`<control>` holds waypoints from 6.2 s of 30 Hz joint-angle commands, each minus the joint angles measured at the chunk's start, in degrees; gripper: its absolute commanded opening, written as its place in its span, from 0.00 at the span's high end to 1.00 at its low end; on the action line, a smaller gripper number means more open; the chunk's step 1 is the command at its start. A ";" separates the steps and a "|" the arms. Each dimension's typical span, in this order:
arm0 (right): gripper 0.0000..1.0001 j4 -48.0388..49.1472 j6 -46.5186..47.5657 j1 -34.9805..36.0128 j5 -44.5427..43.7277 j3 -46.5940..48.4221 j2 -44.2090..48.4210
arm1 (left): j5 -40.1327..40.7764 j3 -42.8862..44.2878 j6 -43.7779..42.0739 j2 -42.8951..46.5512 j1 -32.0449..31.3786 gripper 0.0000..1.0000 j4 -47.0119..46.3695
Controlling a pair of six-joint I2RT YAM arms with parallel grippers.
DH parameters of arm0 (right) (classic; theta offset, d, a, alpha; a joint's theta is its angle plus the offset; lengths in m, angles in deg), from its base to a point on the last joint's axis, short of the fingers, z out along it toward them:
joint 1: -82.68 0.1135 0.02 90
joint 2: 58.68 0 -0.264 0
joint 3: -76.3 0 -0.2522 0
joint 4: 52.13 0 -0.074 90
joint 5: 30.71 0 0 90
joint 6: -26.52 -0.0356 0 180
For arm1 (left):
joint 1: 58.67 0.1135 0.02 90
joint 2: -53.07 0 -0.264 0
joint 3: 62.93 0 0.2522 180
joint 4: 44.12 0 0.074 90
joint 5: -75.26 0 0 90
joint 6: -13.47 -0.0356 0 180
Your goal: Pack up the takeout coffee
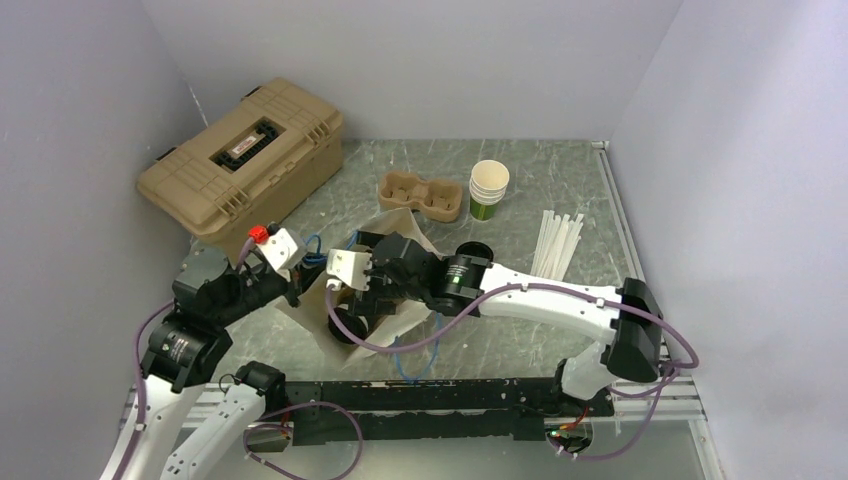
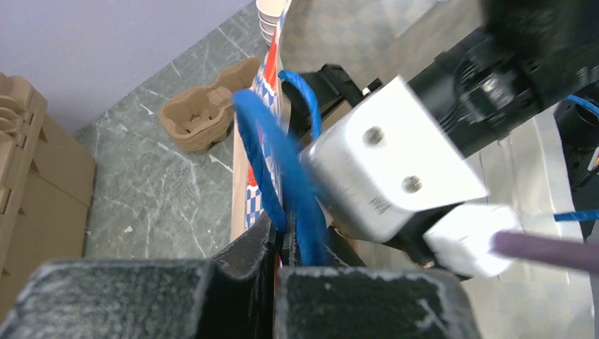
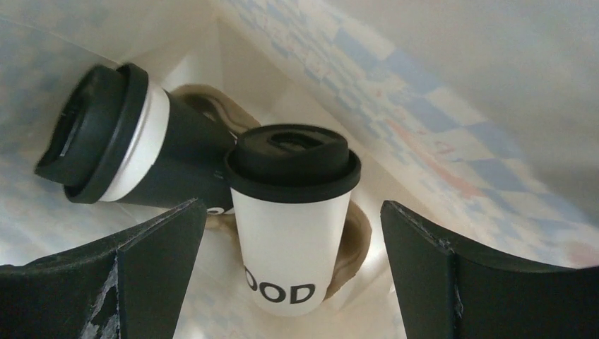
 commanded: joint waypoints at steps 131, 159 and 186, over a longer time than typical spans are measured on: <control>0.49 119.20 -38.40 -6.72 -10.32 -70.56 -5.45 | 38.58 -6.20 18.40 5.02 0.19 1.00 -0.08; 0.49 100.45 -38.40 -5.27 -10.32 -74.98 10.69 | 34.78 -6.37 18.71 4.91 3.77 1.00 -0.84; 0.49 100.45 -38.40 1.73 -10.32 -75.62 3.03 | 33.43 -6.46 18.54 4.35 4.82 1.00 -1.18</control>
